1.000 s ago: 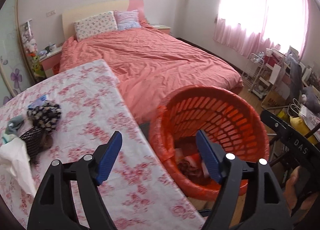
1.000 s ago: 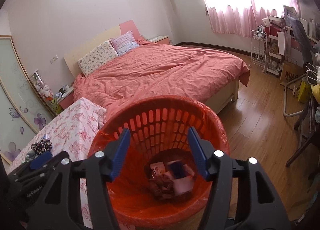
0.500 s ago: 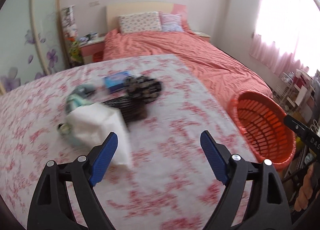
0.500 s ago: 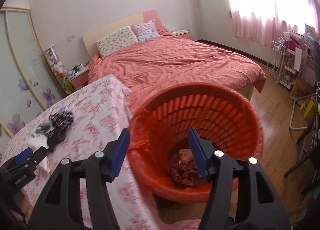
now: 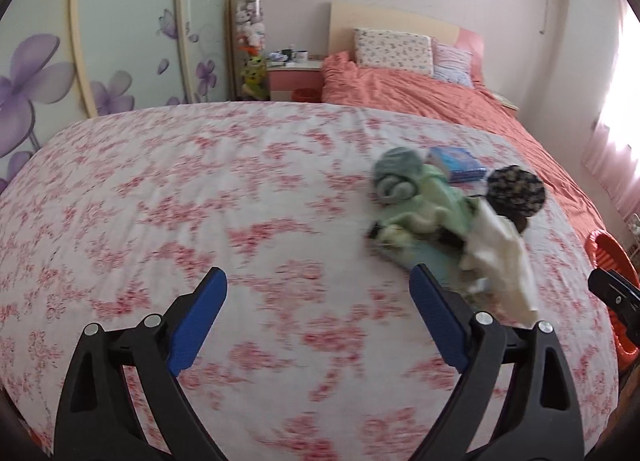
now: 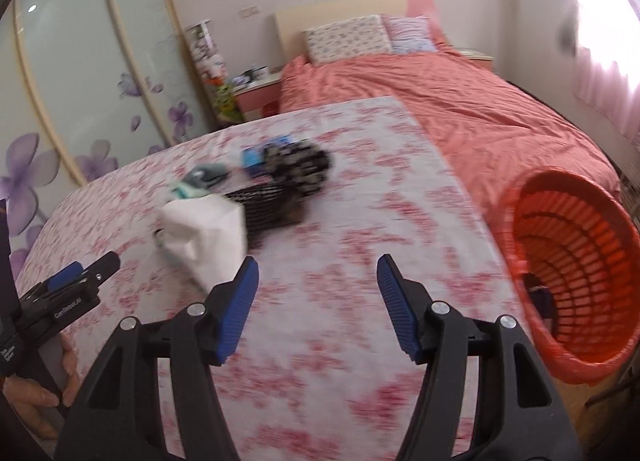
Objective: Collect trash
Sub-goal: 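Grasp the white tissue with the right tool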
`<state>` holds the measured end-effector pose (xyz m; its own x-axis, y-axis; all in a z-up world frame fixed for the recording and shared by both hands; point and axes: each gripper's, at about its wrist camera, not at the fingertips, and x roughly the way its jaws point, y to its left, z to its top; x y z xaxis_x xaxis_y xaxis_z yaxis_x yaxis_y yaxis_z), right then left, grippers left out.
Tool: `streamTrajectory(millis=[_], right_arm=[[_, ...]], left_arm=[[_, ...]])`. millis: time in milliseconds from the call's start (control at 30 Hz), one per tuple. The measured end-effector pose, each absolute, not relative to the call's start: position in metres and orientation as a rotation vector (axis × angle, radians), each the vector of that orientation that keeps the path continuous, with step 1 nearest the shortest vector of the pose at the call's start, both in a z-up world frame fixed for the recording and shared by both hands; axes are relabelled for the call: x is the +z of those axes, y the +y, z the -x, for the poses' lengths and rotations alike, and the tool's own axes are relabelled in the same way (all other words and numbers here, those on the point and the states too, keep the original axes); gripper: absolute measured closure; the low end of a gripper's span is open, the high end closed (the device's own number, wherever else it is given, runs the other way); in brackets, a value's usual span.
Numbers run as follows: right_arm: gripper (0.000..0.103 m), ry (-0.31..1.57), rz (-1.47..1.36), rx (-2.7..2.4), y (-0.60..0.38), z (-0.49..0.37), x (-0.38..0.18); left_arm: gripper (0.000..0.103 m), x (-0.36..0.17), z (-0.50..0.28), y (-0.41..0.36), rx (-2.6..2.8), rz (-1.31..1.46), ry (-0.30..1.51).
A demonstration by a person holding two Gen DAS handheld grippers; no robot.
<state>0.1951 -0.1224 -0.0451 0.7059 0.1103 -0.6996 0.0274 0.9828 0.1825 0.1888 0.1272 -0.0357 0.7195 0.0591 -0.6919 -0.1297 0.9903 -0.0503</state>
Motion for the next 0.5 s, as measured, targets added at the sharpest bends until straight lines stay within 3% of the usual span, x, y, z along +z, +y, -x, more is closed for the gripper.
streamTrajectory(millis=[233,367,433,500], right_arm=[[0.032,0.845,-0.173,0.137,-0.07,-0.224,-0.058],[0.032,0.882,-0.135,0.116,-0.055,-0.24,-0.07],[0.05,0.899,-0.129,0.109,-0.055,-0.243,-0.075],[0.056,0.914,-0.144,0.109,-0.059,-0.244,-0.079]], left_arm=[[0.011,-0.049,-0.19,0.163,0.11,0.139,0.801],[0.011,-0.055,-0.194,0.171,0.104,0.164,0.821],[0.011,-0.057,-0.194,0.171,0.09,0.176,0.829],[0.011,-0.057,-0.196,0.167,0.073,0.181,0.833]])
